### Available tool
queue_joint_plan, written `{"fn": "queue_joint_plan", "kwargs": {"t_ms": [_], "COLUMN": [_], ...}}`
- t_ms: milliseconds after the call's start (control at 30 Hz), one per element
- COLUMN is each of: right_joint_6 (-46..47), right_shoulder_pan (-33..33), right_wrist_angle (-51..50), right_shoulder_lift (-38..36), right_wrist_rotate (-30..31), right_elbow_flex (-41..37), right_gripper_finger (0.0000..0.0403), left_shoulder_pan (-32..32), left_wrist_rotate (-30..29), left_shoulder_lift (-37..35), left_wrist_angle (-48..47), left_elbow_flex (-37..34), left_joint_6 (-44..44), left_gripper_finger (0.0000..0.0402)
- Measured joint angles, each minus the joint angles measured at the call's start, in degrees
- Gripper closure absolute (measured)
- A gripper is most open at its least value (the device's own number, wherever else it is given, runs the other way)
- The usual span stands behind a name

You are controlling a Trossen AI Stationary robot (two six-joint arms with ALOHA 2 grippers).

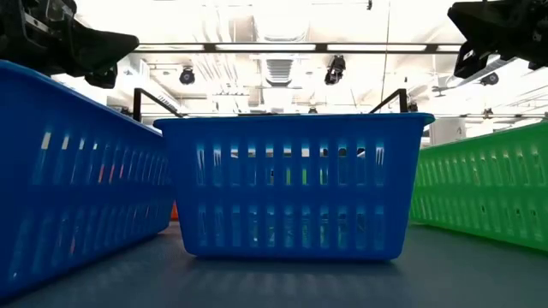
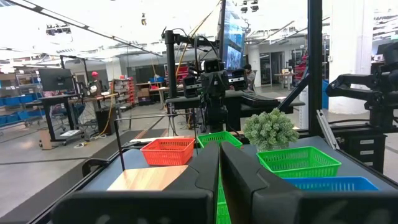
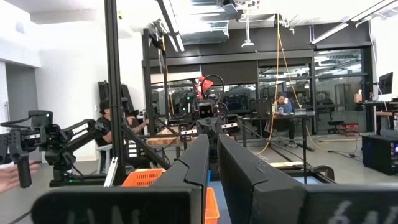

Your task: Stack baskets on shelf by color

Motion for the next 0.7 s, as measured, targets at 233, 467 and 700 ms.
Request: {"fn": "queue_joint_plan", "kwargs": {"t_ms": [233,467,700], "right_joint_6": [12.72,12.91,12.91], "right_shoulder_pan": [0.01,0.01,0.01], "right_wrist_angle": [0.00,0.00,0.00], "right_shoulder_lift": [0.02,0.02,0.00], "right_wrist_rotate": [0.00,0.00,0.00], "right_elbow_flex": [0.00,0.00,0.02], "right_gripper_finger": [0.0376,0.0376,0.0376], "left_shoulder_pan": [0.01,0.01,0.01], "left_wrist_rotate": [0.01,0.03,0.17], "left_shoulder_lift": [-0.01,0.00,0.00], "left_wrist_angle": [-0.01,0.16,2.50], "left_elbow_flex": [0.01,0.01,0.00], "left_joint_6": [0.02,-3.12,-23.11], "left_gripper_finger": [0.0402,0.0402,0.0402]}}
